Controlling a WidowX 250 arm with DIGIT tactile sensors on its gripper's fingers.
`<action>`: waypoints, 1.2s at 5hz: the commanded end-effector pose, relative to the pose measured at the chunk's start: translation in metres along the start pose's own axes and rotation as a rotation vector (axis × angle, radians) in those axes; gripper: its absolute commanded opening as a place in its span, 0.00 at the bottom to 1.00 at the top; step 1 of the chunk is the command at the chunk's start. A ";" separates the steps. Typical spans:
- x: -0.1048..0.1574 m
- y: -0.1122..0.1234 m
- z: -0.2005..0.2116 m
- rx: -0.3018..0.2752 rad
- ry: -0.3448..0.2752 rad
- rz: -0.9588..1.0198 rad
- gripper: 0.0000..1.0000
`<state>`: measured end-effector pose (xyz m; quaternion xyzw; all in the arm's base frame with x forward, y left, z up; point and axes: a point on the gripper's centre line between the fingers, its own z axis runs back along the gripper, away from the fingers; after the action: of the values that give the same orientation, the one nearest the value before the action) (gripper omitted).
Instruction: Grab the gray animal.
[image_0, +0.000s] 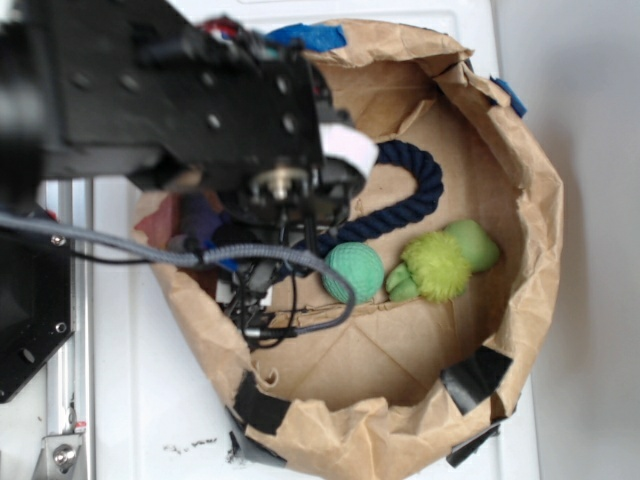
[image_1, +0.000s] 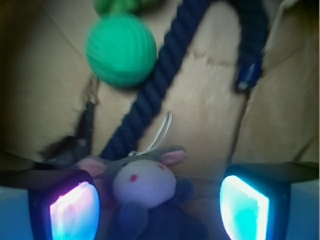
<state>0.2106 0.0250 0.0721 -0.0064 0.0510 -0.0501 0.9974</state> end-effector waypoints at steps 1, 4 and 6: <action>0.006 0.000 -0.024 0.064 0.013 -0.040 1.00; 0.002 -0.002 -0.033 0.063 0.026 -0.052 0.00; 0.003 -0.003 -0.027 0.065 0.008 -0.064 0.00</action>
<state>0.2085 0.0242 0.0380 0.0201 0.0711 -0.0710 0.9947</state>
